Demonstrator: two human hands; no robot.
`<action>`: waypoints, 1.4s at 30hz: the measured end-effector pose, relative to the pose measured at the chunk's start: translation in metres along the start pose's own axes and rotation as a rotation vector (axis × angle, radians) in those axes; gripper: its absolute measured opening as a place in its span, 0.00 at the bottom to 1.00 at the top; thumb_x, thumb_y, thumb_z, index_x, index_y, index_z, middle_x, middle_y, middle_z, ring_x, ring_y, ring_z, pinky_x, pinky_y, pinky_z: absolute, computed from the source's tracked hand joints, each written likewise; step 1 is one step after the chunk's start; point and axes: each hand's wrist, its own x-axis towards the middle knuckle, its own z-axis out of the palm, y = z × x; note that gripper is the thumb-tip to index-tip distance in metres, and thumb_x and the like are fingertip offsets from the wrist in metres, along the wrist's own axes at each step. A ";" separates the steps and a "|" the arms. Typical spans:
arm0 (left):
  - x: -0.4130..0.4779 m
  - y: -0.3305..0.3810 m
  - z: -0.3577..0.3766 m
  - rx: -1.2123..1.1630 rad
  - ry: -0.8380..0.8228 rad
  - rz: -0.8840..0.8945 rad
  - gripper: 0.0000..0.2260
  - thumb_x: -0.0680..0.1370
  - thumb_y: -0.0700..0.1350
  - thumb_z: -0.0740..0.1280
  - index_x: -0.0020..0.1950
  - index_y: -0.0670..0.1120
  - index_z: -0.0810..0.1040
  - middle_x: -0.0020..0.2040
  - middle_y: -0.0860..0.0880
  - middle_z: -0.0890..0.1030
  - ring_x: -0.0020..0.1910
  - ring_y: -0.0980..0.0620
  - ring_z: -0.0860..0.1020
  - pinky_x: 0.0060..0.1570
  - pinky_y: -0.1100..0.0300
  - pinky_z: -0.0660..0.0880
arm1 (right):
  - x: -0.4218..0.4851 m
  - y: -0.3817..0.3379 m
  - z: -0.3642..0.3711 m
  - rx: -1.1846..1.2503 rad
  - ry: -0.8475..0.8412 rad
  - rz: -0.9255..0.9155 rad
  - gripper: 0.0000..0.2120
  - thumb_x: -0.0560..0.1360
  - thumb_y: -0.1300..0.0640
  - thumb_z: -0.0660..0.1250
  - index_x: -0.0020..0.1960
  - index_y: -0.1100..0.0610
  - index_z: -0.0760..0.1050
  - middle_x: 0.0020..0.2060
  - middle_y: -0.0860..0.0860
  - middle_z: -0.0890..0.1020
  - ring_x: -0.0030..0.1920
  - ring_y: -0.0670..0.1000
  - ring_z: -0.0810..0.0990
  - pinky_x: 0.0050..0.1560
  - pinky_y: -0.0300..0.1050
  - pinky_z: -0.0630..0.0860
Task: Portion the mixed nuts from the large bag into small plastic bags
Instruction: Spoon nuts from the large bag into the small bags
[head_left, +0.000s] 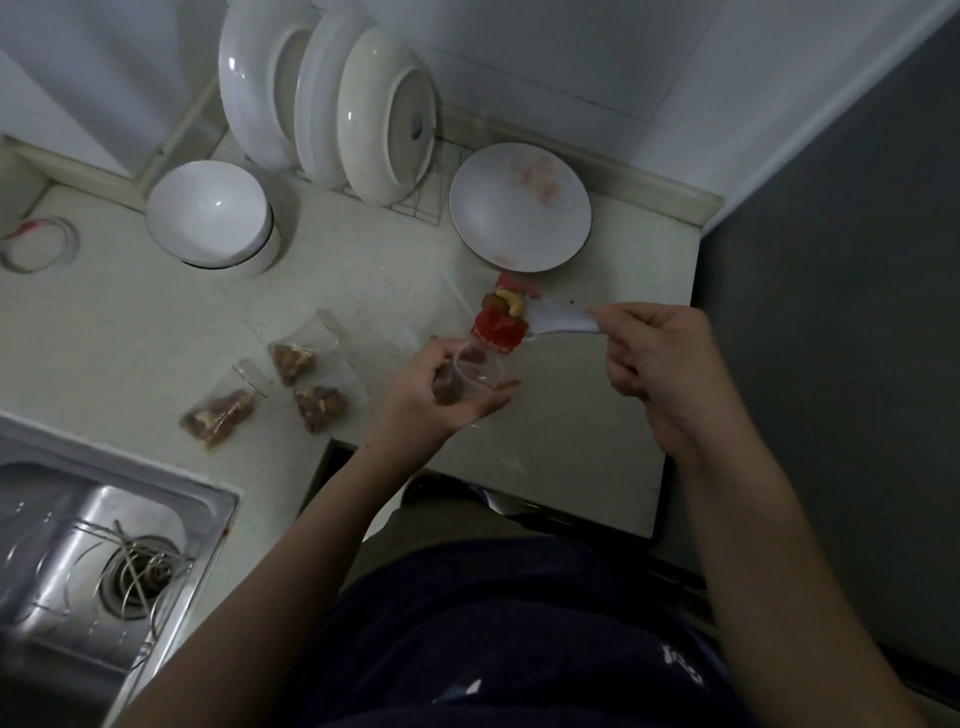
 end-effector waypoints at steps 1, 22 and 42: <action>0.000 0.000 0.000 0.001 -0.001 -0.005 0.20 0.68 0.51 0.76 0.57 0.48 0.76 0.53 0.50 0.82 0.53 0.52 0.82 0.56 0.46 0.79 | 0.000 0.001 0.001 0.022 0.003 0.040 0.12 0.78 0.62 0.63 0.35 0.62 0.74 0.19 0.45 0.61 0.19 0.44 0.56 0.20 0.32 0.54; -0.003 -0.006 0.004 0.010 0.014 -0.027 0.20 0.70 0.46 0.77 0.59 0.48 0.76 0.54 0.52 0.81 0.53 0.54 0.81 0.58 0.50 0.78 | -0.004 0.011 0.010 0.007 -0.055 0.019 0.10 0.77 0.62 0.64 0.39 0.62 0.79 0.20 0.45 0.61 0.21 0.43 0.56 0.21 0.32 0.55; -0.009 0.000 -0.002 -0.003 0.097 0.025 0.19 0.70 0.46 0.76 0.59 0.48 0.76 0.53 0.54 0.82 0.52 0.56 0.81 0.54 0.52 0.80 | -0.020 -0.009 0.006 -0.583 -0.173 -0.304 0.14 0.78 0.57 0.64 0.37 0.63 0.78 0.23 0.50 0.64 0.25 0.45 0.61 0.29 0.42 0.61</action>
